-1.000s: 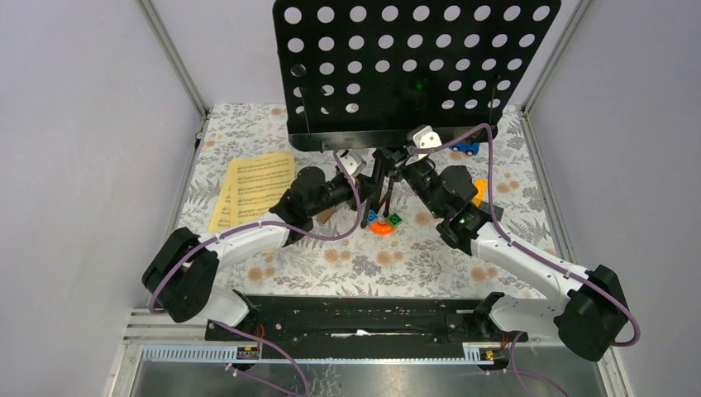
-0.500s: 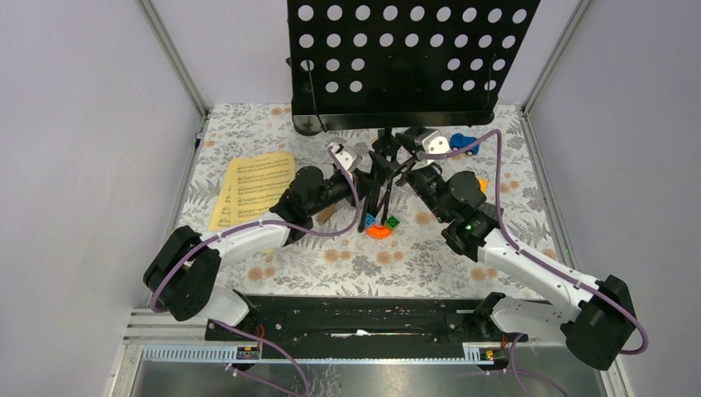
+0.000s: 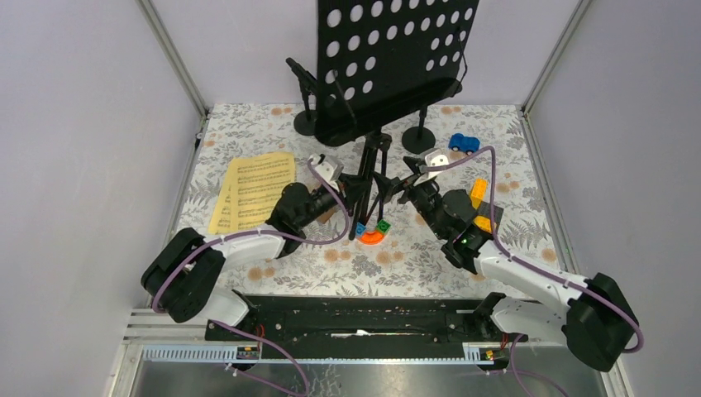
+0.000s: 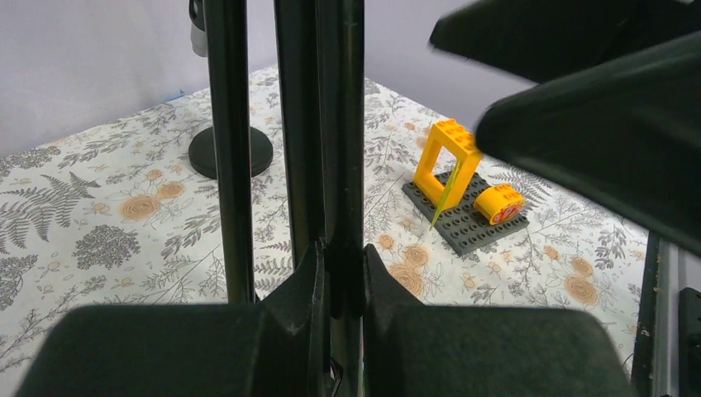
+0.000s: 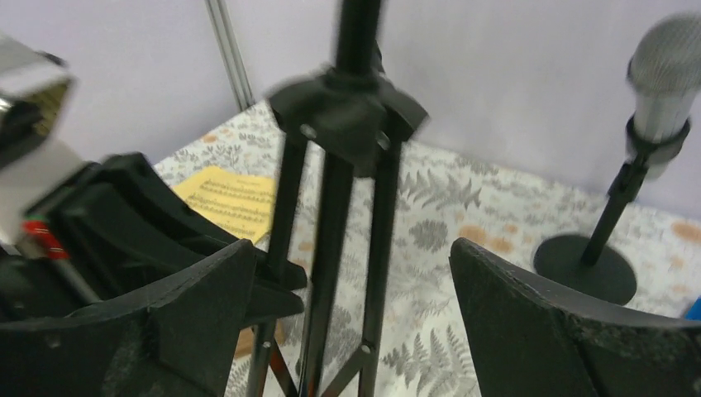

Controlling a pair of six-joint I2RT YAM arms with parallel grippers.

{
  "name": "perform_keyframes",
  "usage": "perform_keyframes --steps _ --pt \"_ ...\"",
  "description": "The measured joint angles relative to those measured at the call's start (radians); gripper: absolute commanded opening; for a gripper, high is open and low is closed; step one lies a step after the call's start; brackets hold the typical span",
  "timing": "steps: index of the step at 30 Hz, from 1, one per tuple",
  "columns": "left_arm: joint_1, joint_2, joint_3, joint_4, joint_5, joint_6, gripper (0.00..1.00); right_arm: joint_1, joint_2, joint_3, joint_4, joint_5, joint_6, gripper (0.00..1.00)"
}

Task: Pack up the instrument practice props

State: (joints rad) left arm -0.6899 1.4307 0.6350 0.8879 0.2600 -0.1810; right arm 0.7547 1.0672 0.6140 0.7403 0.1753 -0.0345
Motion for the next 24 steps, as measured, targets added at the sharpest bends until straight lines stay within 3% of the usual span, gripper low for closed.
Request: perform_keyframes --steps 8,14,18,24 --pt "0.002 -0.03 -0.153 0.197 0.057 -0.004 0.0 0.0 0.166 -0.04 0.129 -0.002 0.14 1.0" --pt "-0.005 -0.037 -0.207 0.274 0.092 0.008 0.0 0.0 0.185 -0.06 0.214 -0.04 0.185 1.0" --pt "-0.005 -0.037 -0.208 0.276 0.092 0.012 0.0 0.0 0.125 -0.094 0.185 -0.063 0.174 1.0" --pt "-0.005 -0.037 -0.208 0.276 0.084 0.008 0.0 0.0 -0.115 -0.157 0.064 -0.117 0.118 1.0"
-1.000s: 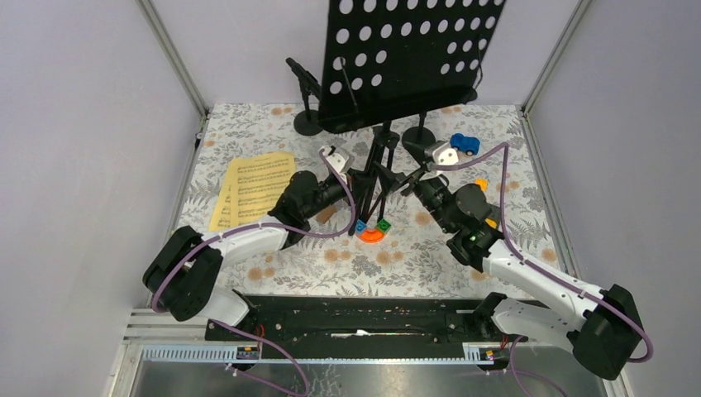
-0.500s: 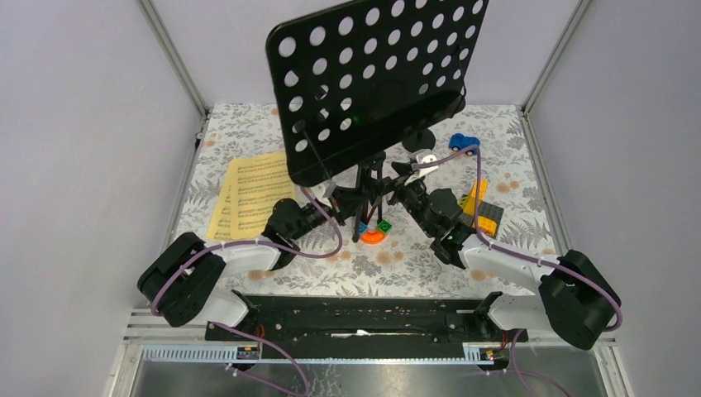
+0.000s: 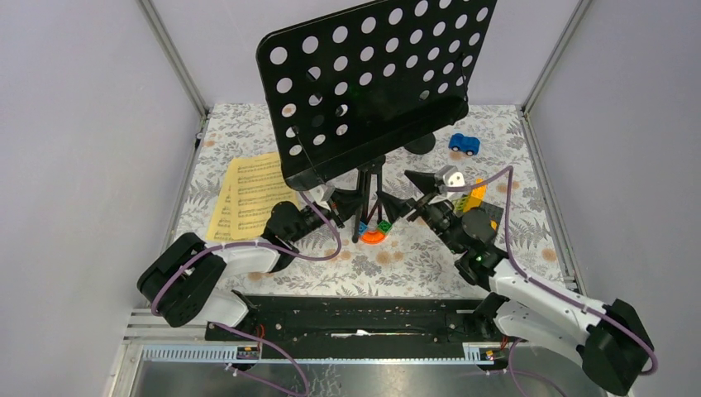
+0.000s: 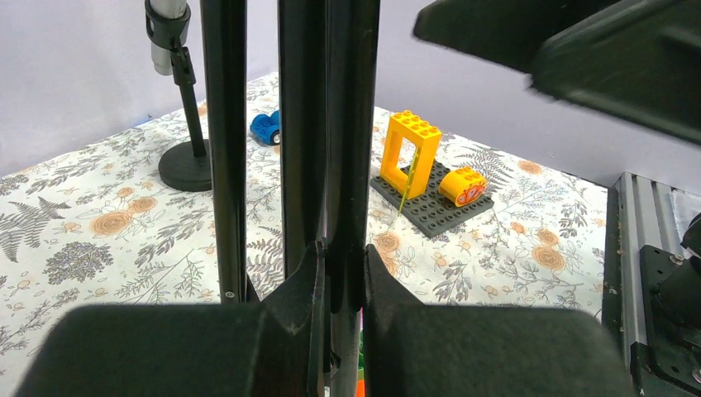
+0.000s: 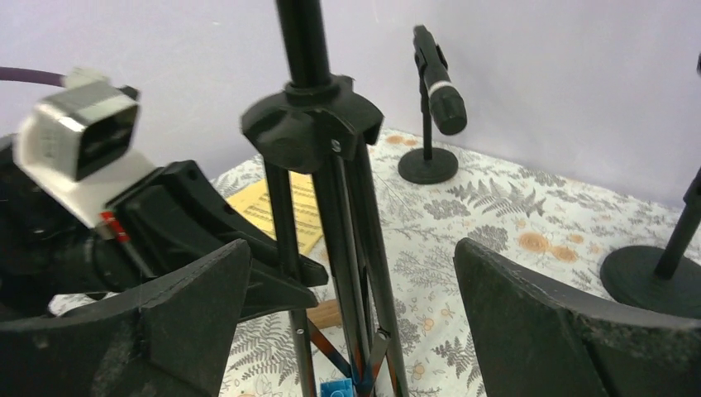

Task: Pack up the instrument practice props

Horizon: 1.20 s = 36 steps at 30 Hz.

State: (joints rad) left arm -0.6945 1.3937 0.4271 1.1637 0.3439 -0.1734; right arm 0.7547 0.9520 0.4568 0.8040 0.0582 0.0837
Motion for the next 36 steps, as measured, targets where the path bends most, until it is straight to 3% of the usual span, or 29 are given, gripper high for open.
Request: perform_keyframes --steps 6,15,22,23,26,28,31,36 --pt "0.0 0.001 0.0 0.001 0.0 -0.004 0.0 0.0 -0.048 -0.005 -0.018 -0.027 0.001 1.0" --pt "0.0 0.009 -0.001 0.014 0.0 -0.011 0.0 0.0 0.241 0.096 0.079 -0.065 0.031 1.0" --pt "0.0 0.009 -0.015 0.036 0.001 -0.011 0.0 0.001 0.351 0.122 0.19 -0.073 0.04 1.0" --pt "0.0 0.008 -0.018 0.039 0.001 -0.011 0.05 0.002 0.372 0.129 0.203 -0.068 0.037 0.99" --pt "0.0 0.0 -0.029 0.043 -0.005 -0.013 0.45 0.011 0.45 0.153 0.254 -0.064 0.024 0.96" --pt "0.001 -0.01 -0.041 0.029 -0.01 -0.027 0.6 0.018 0.488 0.164 0.286 -0.058 0.01 0.93" --pt "-0.001 -0.025 -0.077 -0.033 -0.018 -0.06 0.68 0.02 0.542 0.179 0.324 -0.049 -0.014 0.85" --pt "-0.001 -0.092 -0.138 -0.094 -0.029 -0.084 0.72 0.023 0.619 0.201 0.378 -0.04 -0.039 0.57"
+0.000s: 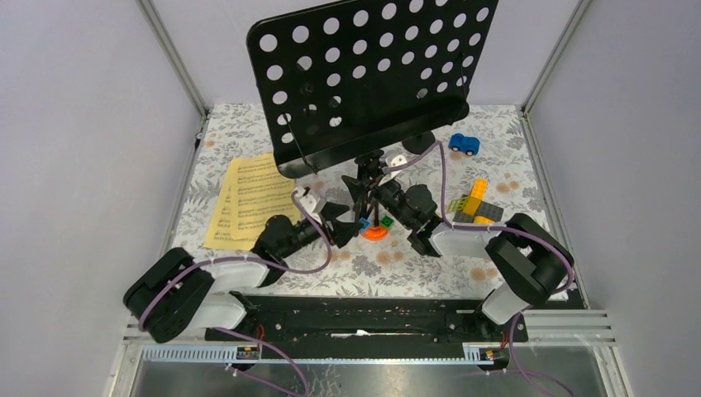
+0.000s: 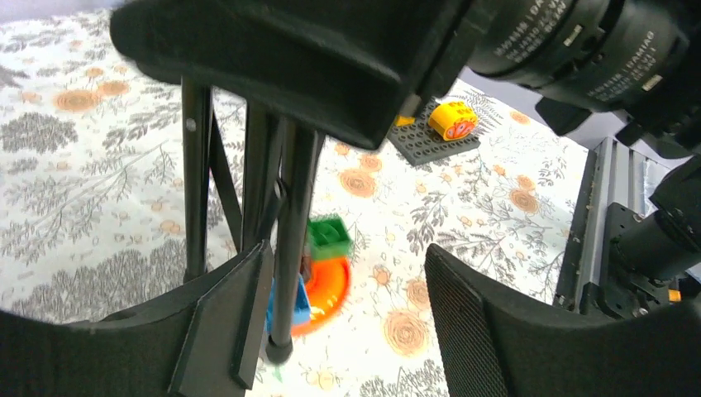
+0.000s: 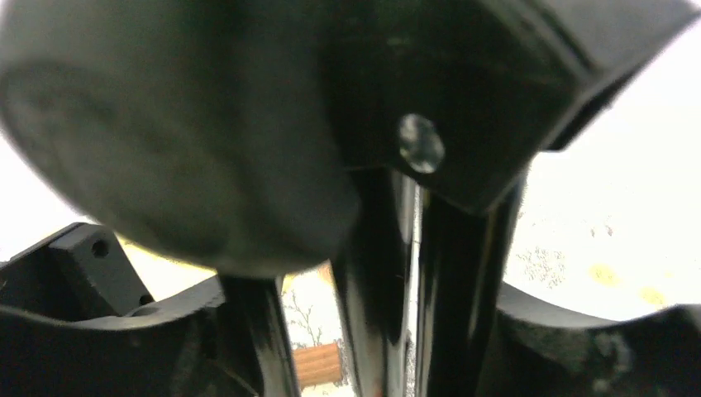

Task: Pack up the instrument practice props

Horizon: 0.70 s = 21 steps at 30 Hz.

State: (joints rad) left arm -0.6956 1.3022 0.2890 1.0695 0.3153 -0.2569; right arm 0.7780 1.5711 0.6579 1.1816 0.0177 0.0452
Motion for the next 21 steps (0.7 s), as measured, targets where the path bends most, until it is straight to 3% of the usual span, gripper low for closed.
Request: perform_keyframes --steps 2,4,6,11,16,21 --pt "0.0 -0.043 -0.031 -0.023 -0.009 -0.011 0.75 0.001 0.024 0.014 0.024 0.0 -0.004 0.37" --pt "0.0 -0.101 -0.056 -0.063 -0.026 -0.018 0.84 0.0 0.038 0.02 0.042 0.009 -0.006 0.1" --pt "0.0 -0.179 -0.068 -0.129 -0.052 -0.026 0.88 0.001 0.039 0.02 0.042 0.016 -0.015 0.0" --pt "-0.002 -0.436 -0.037 -0.392 -0.156 -0.044 0.99 0.011 0.036 0.06 -0.035 0.017 -0.055 0.0" --pt "-0.003 -0.703 0.058 -0.673 -0.3 -0.082 0.99 0.021 0.033 0.17 -0.248 -0.012 -0.094 0.0" --pt "-0.003 -0.818 0.108 -0.813 -0.391 -0.1 0.99 0.021 0.012 0.226 -0.403 -0.035 -0.106 0.0"
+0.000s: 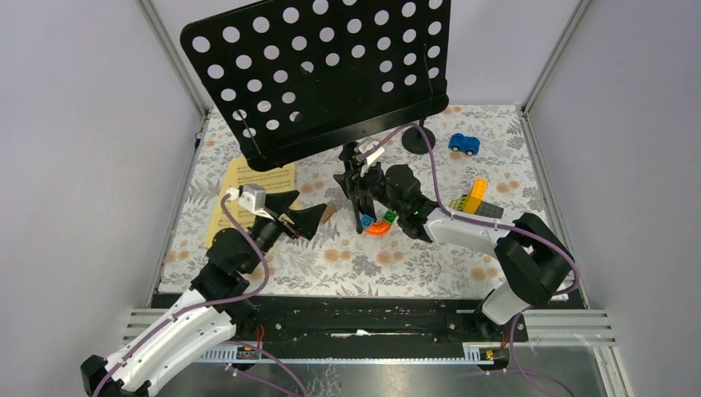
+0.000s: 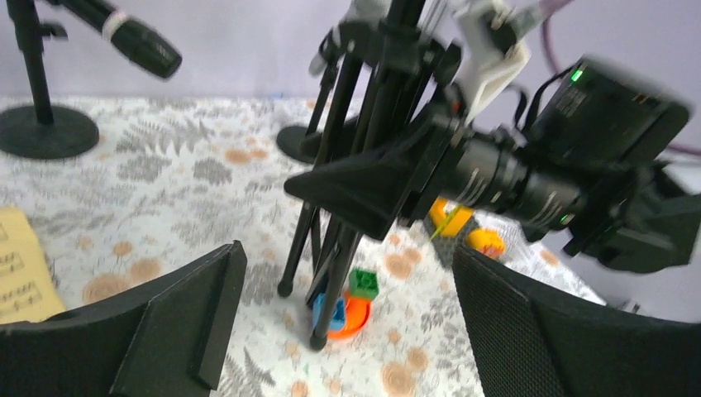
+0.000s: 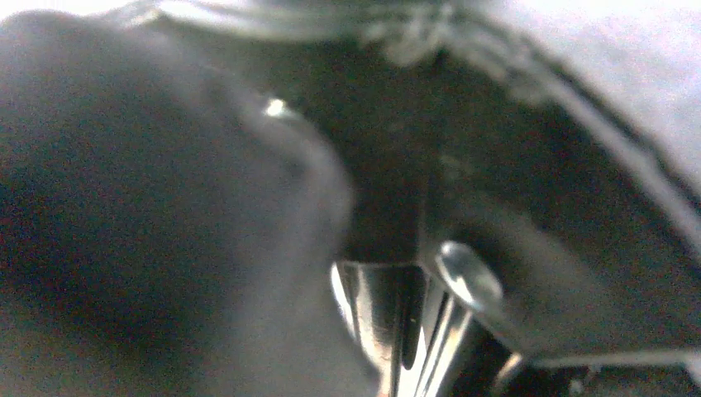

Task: Pack up the instrument practice props

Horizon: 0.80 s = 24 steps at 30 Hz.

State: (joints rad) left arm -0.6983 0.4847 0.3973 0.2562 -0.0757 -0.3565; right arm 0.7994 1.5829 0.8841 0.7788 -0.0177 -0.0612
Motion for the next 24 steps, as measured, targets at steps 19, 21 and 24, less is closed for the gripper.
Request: perform_keyframes --steps 19,21,24 --pt "-0.001 0.108 0.119 -0.006 0.035 0.12 0.99 -0.001 -0.013 0.084 -0.188 -0.04 0.121 0.0" --pt "-0.001 0.114 0.118 0.011 0.056 0.124 0.99 -0.001 -0.013 0.084 -0.186 -0.054 0.143 0.0" --pt "-0.001 0.111 0.087 0.045 0.081 0.117 0.99 -0.001 -0.012 0.088 -0.187 -0.071 0.162 0.0"
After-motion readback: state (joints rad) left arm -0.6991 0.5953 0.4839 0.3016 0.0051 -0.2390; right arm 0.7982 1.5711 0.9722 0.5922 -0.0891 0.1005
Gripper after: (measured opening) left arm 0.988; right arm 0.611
